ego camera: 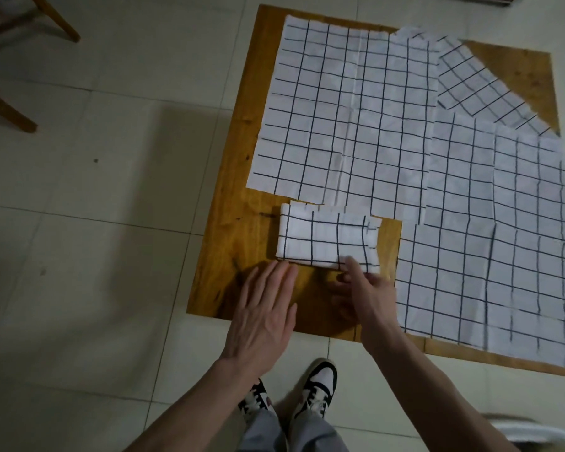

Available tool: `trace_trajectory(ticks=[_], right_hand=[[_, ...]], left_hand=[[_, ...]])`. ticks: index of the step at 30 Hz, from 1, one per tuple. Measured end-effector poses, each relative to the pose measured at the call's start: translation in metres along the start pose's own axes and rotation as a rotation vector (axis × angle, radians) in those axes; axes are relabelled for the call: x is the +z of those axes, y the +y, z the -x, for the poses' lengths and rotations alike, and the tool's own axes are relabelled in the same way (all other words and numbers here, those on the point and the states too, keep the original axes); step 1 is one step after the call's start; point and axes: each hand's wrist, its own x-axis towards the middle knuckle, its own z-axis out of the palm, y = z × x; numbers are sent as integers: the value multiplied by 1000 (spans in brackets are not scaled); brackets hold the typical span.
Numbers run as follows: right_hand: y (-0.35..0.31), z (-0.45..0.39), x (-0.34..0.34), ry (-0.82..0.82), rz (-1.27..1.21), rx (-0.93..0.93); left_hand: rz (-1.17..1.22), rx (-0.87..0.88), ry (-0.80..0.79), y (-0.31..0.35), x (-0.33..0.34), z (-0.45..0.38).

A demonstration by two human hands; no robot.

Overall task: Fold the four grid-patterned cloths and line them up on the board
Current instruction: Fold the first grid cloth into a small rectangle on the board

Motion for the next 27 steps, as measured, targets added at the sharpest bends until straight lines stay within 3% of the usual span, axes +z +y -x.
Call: trace_trajectory(ticks=[3, 7, 9, 10, 16, 27], right_hand=[[3, 3, -14, 32, 285, -94], [26, 5, -29, 163, 737, -759], [35, 2, -28, 98, 953, -1017], [41, -1, -24, 39, 1058, -1058], [56, -16, -1, -146, 1291, -997], [57, -21, -4, -192, 1296, -940]], left_hand=[[2, -7, 7, 1, -1, -2], [-21, 22, -18, 7, 0, -6], [-41, 30, -32, 10, 0, -9], [-50, 28, -38, 11, 0, -11], [-130, 0, -81, 11, 1, -21], [-145, 25, -127, 3, 6, -27]])
